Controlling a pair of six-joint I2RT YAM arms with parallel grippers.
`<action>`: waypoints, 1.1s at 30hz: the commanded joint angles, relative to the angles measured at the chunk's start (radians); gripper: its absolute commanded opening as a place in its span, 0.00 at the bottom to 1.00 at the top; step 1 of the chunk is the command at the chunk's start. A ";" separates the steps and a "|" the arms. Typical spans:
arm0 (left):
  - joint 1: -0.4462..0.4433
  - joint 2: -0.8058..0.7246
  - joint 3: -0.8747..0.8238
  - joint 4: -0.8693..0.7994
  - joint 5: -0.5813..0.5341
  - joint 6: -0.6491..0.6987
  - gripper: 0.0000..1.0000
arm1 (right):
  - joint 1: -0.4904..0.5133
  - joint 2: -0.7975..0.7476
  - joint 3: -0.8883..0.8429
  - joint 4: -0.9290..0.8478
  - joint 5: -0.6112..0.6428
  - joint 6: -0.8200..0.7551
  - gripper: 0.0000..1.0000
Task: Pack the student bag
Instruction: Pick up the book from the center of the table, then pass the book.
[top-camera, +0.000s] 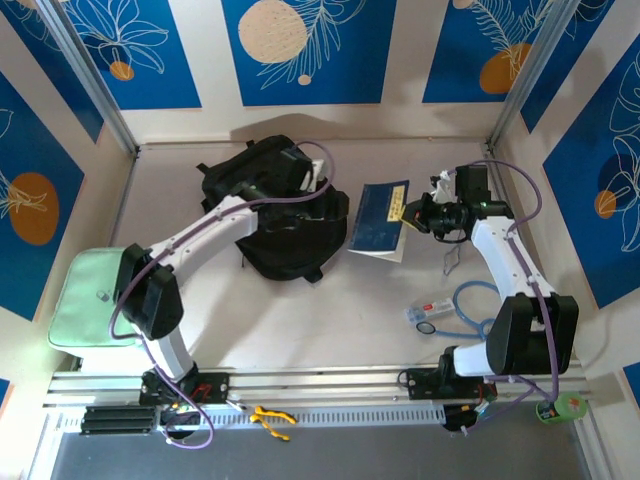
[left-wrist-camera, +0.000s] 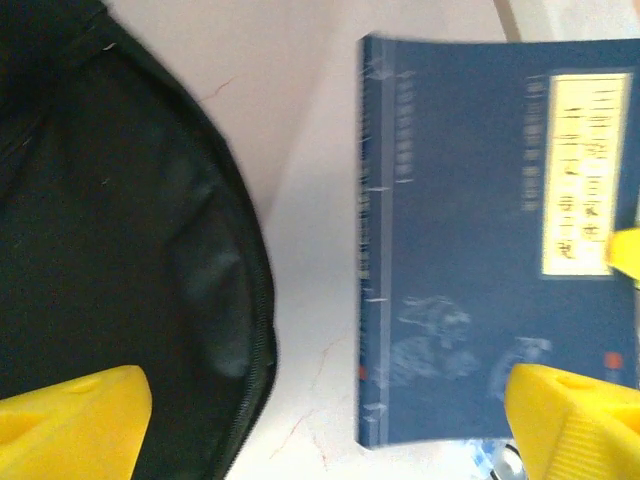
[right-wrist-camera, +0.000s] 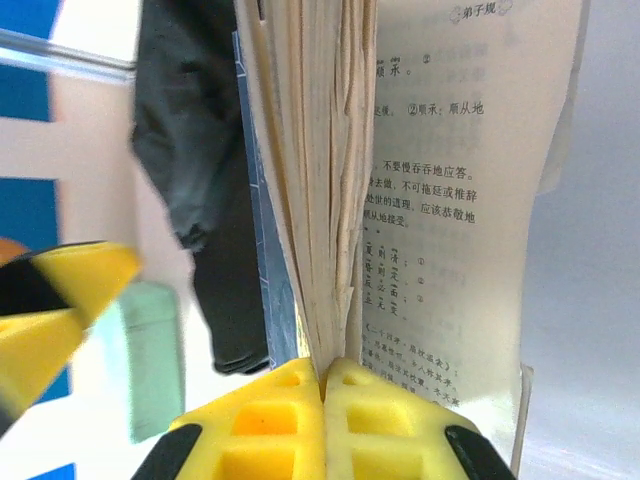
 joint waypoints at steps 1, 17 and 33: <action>0.043 -0.055 -0.108 0.209 0.188 -0.116 0.92 | 0.009 -0.013 -0.009 0.145 -0.238 0.073 0.00; 0.093 -0.022 -0.208 0.499 0.388 -0.259 0.72 | 0.073 0.052 0.001 0.255 -0.380 0.114 0.00; 0.126 0.002 -0.208 0.523 0.376 -0.300 0.00 | 0.070 0.114 -0.033 0.212 -0.263 0.122 0.22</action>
